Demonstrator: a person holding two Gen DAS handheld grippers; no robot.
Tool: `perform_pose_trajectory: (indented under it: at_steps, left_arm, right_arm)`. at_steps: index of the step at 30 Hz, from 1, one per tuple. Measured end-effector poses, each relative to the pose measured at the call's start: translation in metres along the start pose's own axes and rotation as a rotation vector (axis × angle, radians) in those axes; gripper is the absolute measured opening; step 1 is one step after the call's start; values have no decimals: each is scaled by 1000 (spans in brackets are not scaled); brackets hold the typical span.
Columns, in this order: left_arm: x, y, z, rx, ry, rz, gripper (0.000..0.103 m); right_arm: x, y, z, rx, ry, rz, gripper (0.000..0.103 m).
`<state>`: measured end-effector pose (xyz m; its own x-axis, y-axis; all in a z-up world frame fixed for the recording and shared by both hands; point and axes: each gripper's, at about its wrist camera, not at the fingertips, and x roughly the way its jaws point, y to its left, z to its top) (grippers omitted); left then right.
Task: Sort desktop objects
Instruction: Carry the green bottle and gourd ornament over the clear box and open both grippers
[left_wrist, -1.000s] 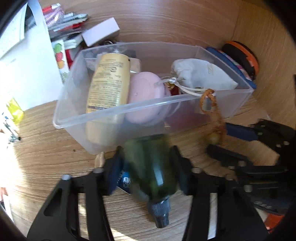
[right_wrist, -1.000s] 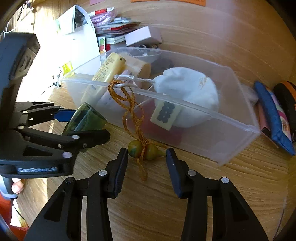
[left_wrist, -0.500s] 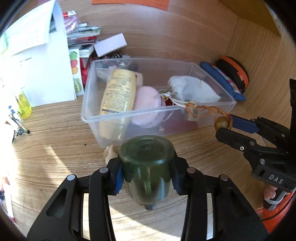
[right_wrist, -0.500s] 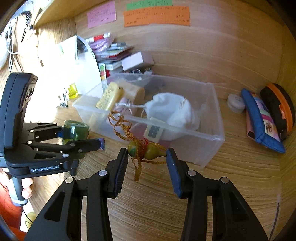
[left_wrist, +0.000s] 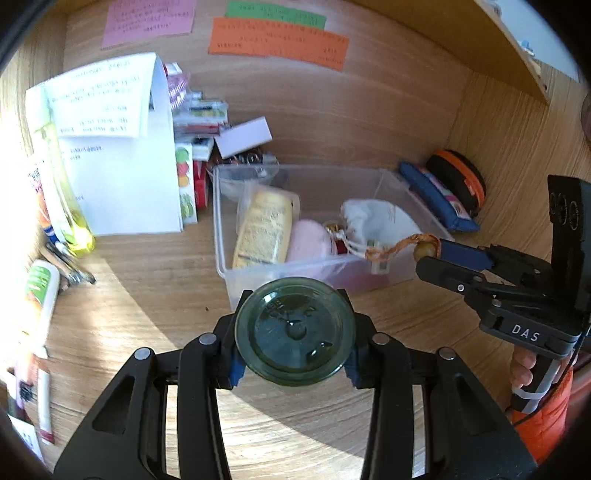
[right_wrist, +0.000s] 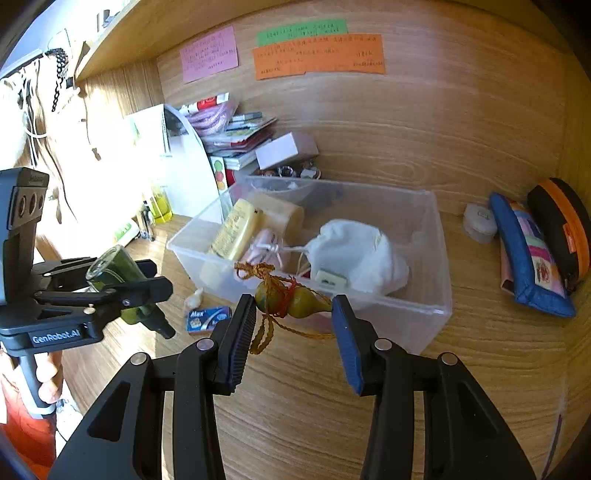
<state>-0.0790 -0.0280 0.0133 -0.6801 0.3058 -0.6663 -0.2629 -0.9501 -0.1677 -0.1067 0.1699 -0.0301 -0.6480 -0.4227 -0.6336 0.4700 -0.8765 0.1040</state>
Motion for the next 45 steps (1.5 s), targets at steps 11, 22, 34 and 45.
perform_pose_trajectory:
  at_steps: [11,22,34,45]
  left_arm:
    - [-15,13,44,1,-61,-17,41]
    - [22,18,70,-6,-21,-28,41]
    - [58,13,72,4,25,-55,41]
    - [83,10,74,4,57,-77,41]
  right_arm:
    - [0,-6,21,1,-37,-7,39]
    - [20,-27,45,8,-22,-24,39]
    - [50,-57,34,68,29,-17,39]
    - [49,-71,33,88,28,-86,39]
